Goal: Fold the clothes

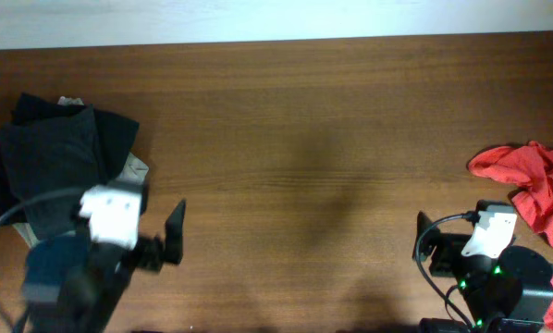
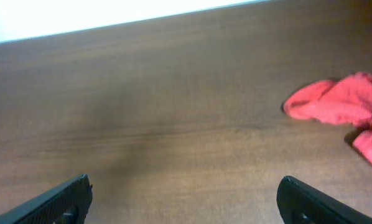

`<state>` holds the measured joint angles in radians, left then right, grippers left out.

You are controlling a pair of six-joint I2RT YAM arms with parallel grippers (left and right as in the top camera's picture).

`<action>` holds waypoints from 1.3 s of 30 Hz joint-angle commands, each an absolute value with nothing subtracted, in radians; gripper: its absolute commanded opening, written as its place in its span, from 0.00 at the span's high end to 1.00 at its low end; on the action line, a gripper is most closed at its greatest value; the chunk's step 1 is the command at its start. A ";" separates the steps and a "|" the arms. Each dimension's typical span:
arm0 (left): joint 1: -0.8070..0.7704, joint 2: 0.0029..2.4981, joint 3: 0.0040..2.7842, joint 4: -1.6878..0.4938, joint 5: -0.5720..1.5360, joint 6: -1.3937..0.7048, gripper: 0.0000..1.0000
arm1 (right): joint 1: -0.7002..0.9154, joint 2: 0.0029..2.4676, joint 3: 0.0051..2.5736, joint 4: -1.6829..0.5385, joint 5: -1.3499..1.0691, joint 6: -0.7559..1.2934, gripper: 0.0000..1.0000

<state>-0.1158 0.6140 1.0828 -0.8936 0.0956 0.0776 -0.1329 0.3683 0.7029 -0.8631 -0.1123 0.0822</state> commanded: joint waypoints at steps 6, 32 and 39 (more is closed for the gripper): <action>-0.113 0.377 1.071 -0.918 0.081 0.065 0.01 | -0.128 0.363 0.696 -0.949 -0.096 0.090 0.01; -0.113 0.377 1.071 -0.919 0.081 0.065 0.01 | 0.067 0.003 0.058 -0.070 0.032 -0.004 0.01; -0.113 0.377 1.071 -0.921 0.081 0.065 0.01 | 0.065 0.004 0.006 -0.079 0.009 -0.097 0.01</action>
<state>-0.1158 0.3786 1.0729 -0.9230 0.0921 0.0772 0.0601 0.0147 0.0128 -0.0761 -0.0032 -0.0757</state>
